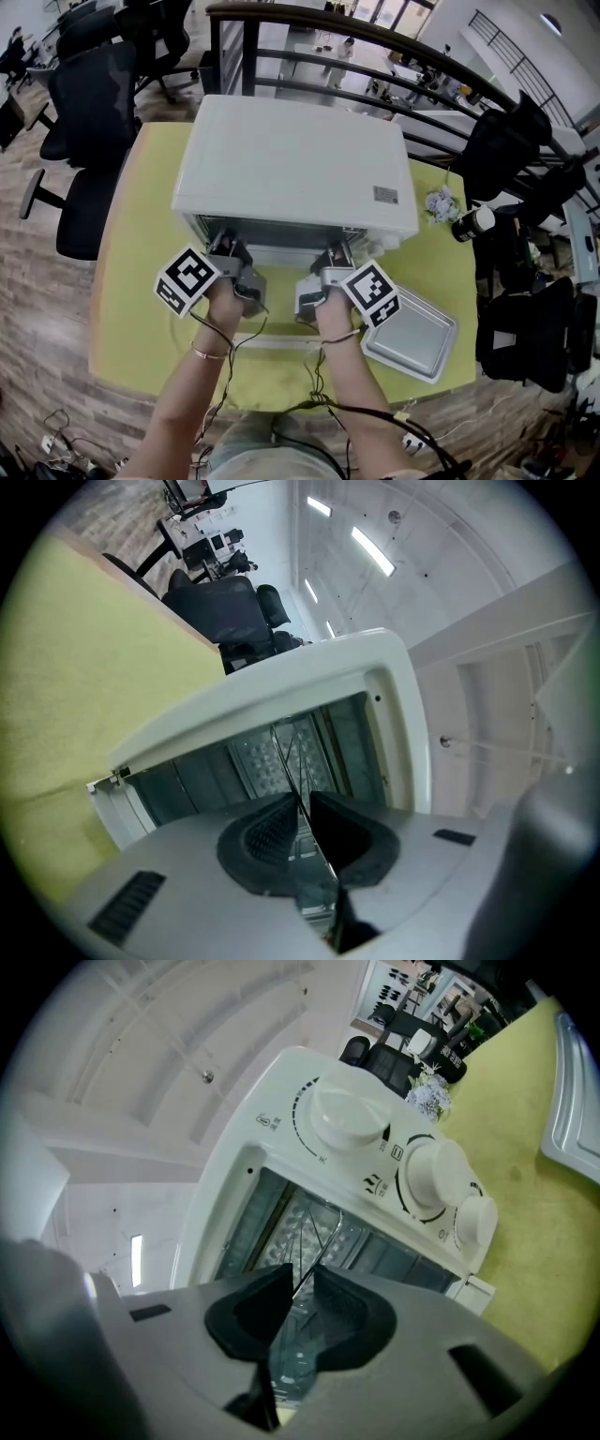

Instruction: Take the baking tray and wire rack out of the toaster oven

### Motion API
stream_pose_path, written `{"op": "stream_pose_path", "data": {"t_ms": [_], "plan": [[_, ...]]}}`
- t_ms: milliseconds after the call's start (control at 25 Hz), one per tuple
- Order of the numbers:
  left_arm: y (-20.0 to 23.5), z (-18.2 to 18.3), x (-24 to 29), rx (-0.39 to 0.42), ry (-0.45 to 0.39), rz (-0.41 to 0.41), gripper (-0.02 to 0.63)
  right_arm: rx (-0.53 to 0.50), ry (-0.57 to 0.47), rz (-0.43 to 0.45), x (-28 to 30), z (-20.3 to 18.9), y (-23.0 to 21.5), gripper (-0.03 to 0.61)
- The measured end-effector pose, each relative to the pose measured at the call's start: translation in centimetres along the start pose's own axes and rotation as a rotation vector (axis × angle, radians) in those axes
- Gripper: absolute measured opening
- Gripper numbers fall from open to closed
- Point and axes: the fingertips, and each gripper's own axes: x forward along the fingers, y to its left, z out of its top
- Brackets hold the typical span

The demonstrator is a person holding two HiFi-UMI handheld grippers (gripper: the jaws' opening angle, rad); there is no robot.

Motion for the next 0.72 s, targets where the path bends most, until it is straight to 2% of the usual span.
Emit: {"op": "stream_pose_path", "data": {"t_ms": [720], "plan": [[0.2,-0.6,-2.9,-0.035,-0.005,0.029,0.035,0.006,0.028,-0.022,-2.7,-1.3,0.1,0.066]]}}
